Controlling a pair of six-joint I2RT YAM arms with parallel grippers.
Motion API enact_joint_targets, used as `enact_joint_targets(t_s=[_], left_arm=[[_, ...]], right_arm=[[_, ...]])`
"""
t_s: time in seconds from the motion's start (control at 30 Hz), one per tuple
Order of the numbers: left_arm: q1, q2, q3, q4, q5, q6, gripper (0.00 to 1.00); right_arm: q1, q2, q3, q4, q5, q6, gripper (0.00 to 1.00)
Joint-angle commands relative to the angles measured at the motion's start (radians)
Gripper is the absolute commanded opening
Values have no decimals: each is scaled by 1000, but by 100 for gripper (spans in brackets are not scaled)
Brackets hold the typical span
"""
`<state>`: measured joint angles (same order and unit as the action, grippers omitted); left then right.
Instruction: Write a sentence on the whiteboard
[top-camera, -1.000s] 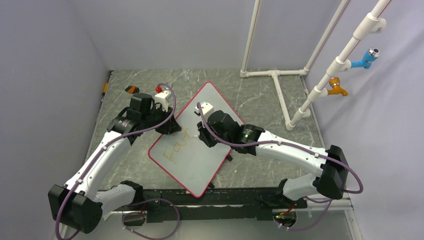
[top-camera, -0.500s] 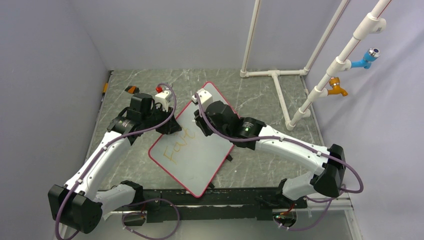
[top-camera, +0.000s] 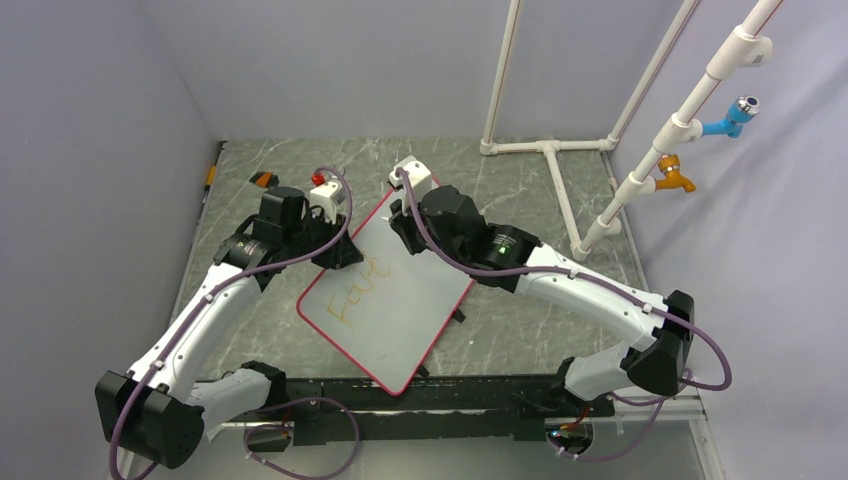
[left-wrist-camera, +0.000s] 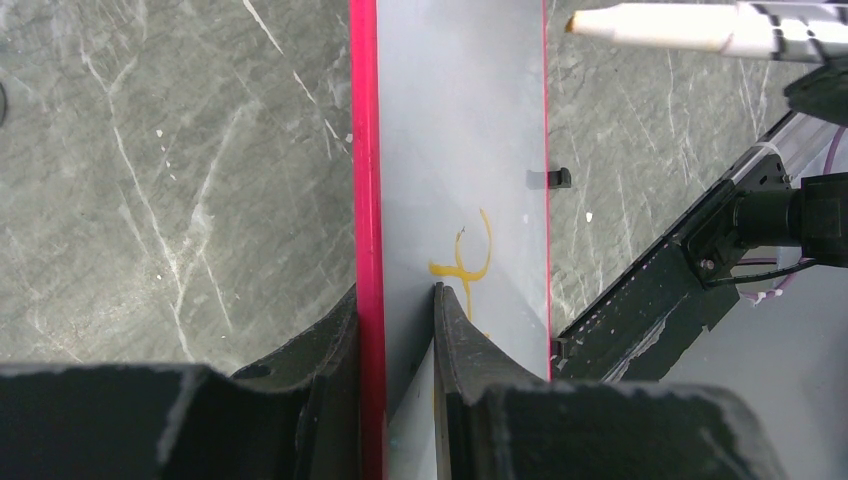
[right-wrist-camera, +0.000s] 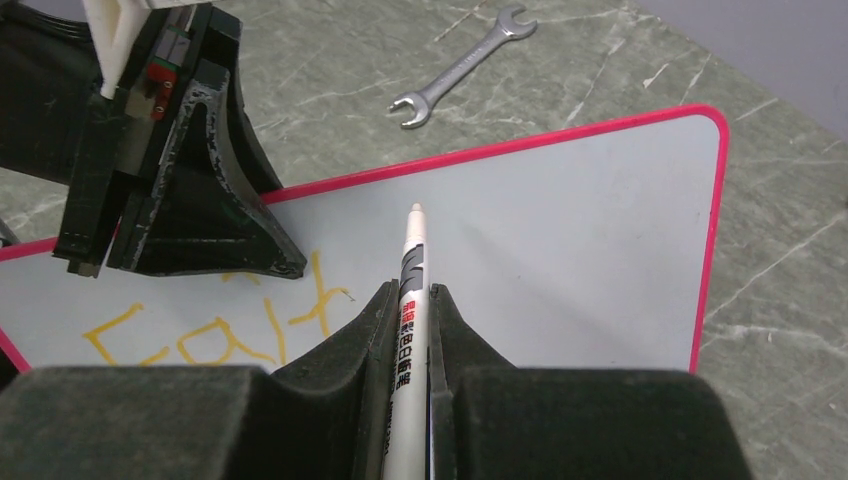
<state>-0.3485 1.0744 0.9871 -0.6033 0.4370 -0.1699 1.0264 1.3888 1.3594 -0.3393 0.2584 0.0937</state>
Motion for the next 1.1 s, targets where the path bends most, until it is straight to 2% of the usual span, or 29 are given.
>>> enact_joint_targets(t_s=[0.0,0.27,1.07], left_arm=[[0,-22,-3,31,-121,113,0],[0,-20,-1,29,-127,115,0],[0,-28,-2,30,-118,113,0]], right_arm=[[-20,13,24,31,-56,9,0],[-40,37,0,12,-141,29,0],[-65,106,-13,30,-188,31,0]])
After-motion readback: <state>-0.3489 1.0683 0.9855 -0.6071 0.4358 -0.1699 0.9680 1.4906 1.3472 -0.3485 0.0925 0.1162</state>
